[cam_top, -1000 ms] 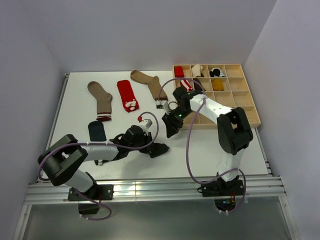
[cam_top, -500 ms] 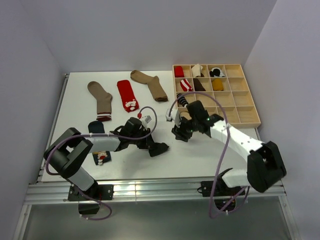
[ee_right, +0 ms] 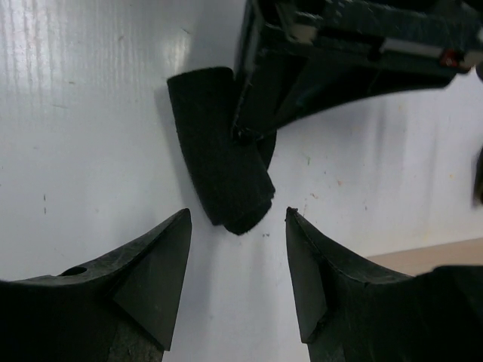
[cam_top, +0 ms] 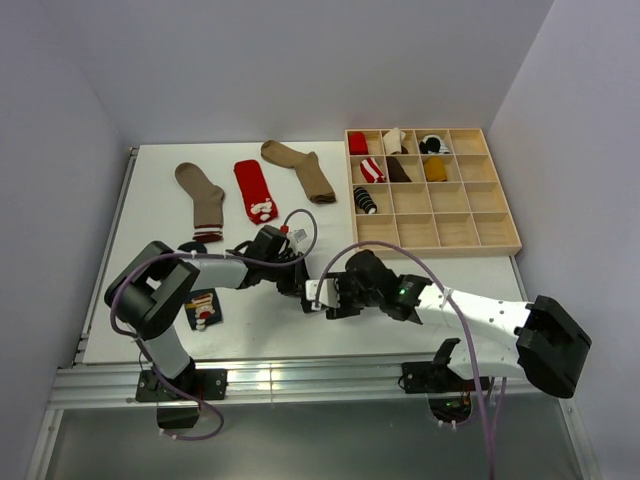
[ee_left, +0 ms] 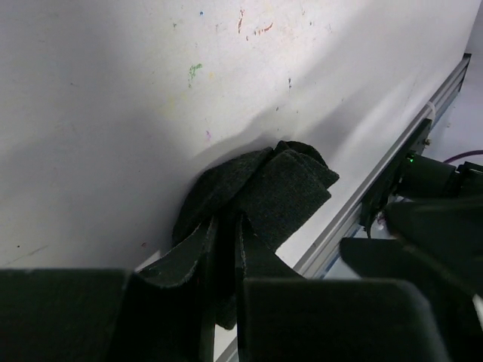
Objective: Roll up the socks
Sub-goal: Roll the sock at the center of the board.
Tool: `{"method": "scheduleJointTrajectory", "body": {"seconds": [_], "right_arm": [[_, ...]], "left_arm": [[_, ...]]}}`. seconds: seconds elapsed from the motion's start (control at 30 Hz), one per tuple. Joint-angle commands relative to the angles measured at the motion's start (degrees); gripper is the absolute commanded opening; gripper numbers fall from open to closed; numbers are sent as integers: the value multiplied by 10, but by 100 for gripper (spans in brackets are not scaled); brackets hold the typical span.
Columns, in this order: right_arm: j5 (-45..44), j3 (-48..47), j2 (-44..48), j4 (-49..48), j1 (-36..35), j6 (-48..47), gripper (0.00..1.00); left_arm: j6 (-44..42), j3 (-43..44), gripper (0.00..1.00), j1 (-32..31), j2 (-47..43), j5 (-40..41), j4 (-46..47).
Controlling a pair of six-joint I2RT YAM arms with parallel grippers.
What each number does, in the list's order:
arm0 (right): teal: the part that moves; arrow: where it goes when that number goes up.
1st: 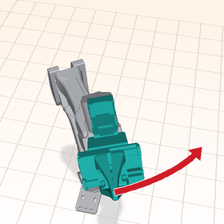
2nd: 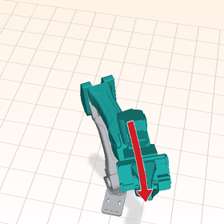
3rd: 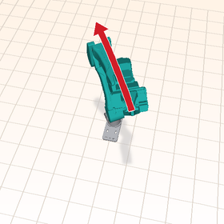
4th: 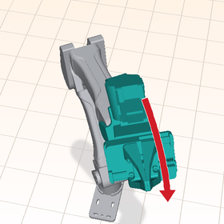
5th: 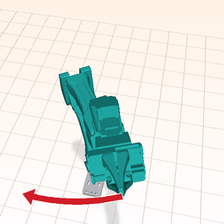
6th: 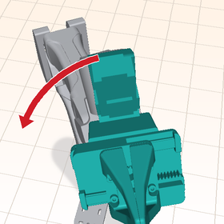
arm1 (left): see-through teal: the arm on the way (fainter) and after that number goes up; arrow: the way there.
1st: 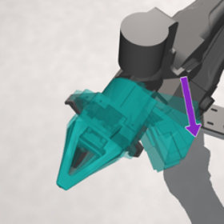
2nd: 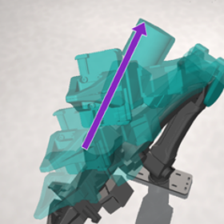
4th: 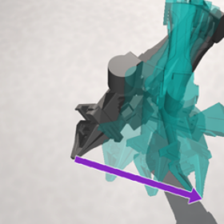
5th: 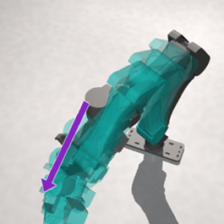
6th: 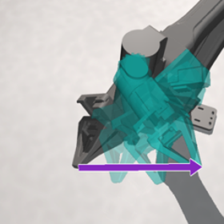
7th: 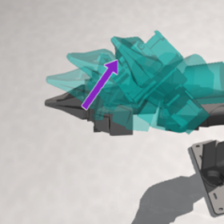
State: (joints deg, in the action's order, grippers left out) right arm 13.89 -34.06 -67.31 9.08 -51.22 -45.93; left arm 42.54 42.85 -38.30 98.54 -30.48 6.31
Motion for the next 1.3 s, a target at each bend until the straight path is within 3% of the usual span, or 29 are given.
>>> {"method": "scheduleJointTrajectory", "body": {"seconds": [0.0, 0.33, 1.07, 1.17, 1.27], "right_arm": [[-52, 24, 6, -61, -39, -35, 60], [-98, 51, -33, -113, -106, -61, 60], [-123, 41, -126, -138, -119, -88, 58], [-116, 25, -146, -121, -119, -82, 51], [-108, 5, -163, -97, -116, -67, 34]], "left_arm": [[-12, -15, 0, 1, 40, 21, -97], [-3, 3, 0, 10, 75, -20, -115], [-10, 56, 0, 38, 147, -107, -173], [-13, 54, 3, 41, 144, -114, -175], [-6, 41, 13, 47, 128, -120, -152]]}}
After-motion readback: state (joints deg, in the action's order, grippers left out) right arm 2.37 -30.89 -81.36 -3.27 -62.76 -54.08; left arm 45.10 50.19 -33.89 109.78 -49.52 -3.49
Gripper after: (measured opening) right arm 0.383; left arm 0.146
